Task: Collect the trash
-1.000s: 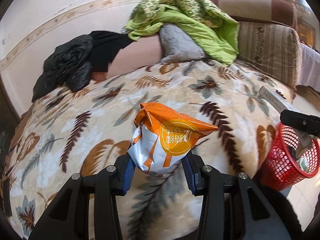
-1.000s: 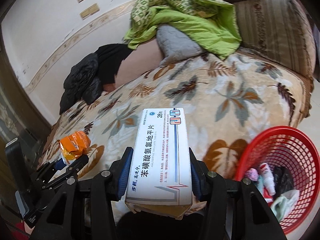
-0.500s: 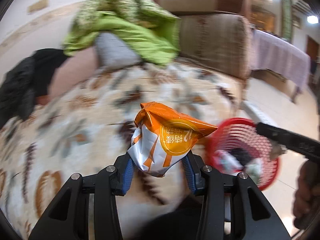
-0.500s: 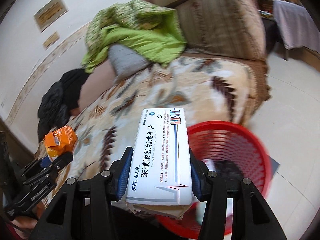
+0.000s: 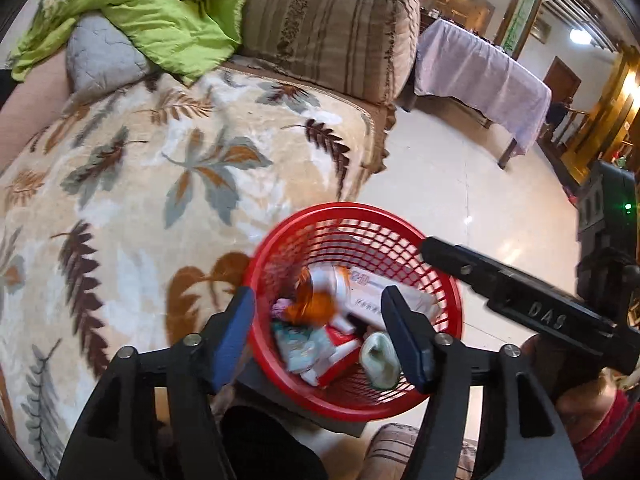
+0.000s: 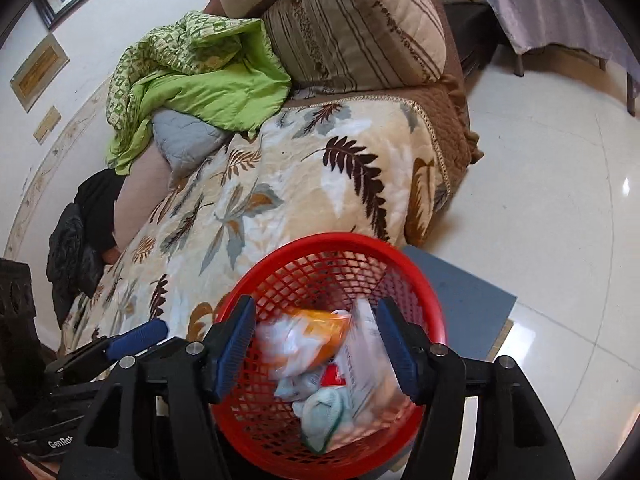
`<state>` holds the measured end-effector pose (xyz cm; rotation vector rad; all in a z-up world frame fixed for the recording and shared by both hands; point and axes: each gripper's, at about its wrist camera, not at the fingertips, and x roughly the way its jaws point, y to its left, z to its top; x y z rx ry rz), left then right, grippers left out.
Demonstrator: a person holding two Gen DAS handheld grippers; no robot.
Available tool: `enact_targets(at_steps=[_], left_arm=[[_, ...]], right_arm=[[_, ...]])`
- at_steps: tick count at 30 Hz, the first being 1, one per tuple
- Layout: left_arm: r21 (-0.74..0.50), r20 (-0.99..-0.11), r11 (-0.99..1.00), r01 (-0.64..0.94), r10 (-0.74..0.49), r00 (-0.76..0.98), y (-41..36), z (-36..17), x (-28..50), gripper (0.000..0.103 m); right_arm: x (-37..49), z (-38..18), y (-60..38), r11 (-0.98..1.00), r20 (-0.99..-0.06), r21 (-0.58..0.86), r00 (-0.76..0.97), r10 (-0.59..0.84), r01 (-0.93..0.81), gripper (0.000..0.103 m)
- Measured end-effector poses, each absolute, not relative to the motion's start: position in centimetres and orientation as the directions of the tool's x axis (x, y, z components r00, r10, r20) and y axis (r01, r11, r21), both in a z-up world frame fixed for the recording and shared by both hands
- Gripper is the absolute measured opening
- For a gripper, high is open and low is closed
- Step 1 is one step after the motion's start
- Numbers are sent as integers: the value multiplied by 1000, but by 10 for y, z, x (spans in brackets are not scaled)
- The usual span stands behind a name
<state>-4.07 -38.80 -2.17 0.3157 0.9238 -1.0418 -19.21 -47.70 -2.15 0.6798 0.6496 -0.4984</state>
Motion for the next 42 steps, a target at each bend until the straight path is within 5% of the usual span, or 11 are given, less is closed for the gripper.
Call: enact_targets(at_steps=[3, 6, 13, 28, 42], left_arm=[[-141, -752, 549, 824, -601, 271, -364, -9, -36, 71], [-95, -704, 598, 796, -605, 371, -330, 8, -35, 86], [-3, -632, 696, 718, -558, 538, -243, 24, -39, 95], [255, -557, 850, 462, -261, 788, -155, 21, -62, 100], [252, -575, 866, 431, -224, 787, -154, 14, -60, 100]], right_arm=[[-189, -12, -467, 684, -699, 346, 663, -269, 642, 71], [-183, 2, -441, 680, -696, 229, 605, -386, 697, 86], [-167, 29, -367, 655, -632, 94, 554, -542, 749, 103], [-165, 28, -282, 682, -661, -4, 510, -550, 731, 103], [-163, 27, -274, 702, -661, -15, 520, -542, 712, 103]])
